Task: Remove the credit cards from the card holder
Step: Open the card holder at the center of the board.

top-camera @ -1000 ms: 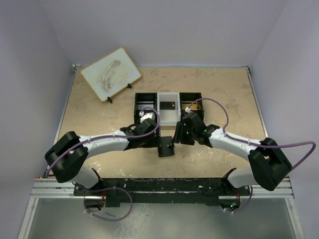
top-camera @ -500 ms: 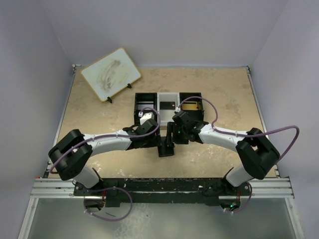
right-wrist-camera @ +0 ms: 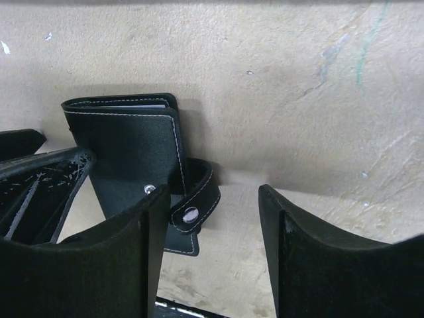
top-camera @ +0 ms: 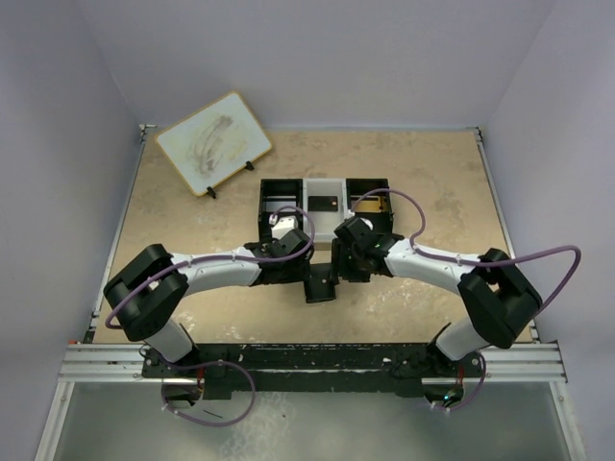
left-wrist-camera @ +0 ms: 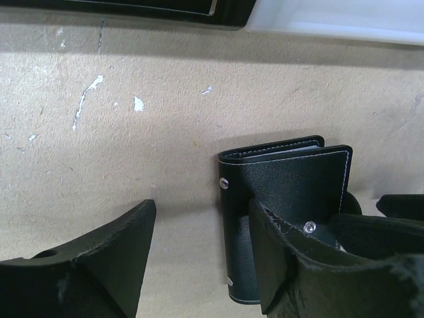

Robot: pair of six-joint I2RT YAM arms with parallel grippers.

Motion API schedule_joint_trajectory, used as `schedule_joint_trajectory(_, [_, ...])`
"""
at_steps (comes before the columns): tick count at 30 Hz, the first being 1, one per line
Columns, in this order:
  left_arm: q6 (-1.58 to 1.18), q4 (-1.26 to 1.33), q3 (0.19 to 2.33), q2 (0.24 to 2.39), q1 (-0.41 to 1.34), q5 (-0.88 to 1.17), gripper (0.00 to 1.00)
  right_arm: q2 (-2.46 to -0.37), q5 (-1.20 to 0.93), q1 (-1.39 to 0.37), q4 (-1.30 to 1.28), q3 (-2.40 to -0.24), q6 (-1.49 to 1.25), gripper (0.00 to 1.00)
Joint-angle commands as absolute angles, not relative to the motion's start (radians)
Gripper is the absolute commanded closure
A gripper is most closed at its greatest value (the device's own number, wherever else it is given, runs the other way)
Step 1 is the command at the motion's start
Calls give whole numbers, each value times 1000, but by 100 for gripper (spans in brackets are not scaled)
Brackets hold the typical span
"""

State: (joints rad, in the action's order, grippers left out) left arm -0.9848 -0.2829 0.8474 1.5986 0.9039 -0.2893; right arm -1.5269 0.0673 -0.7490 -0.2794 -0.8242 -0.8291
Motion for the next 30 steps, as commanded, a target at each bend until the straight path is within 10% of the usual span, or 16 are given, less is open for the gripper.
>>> schedule_joint_trajectory(1, [-975, -329, 838, 1620, 913, -326, 45, -1466, 102, -723, -297, -787, -858, 42])
schedule_joint_trajectory(30, [-967, -354, 862, 1513, 934, -394, 44, -1413, -51, -675, -112, -710, -720, 100])
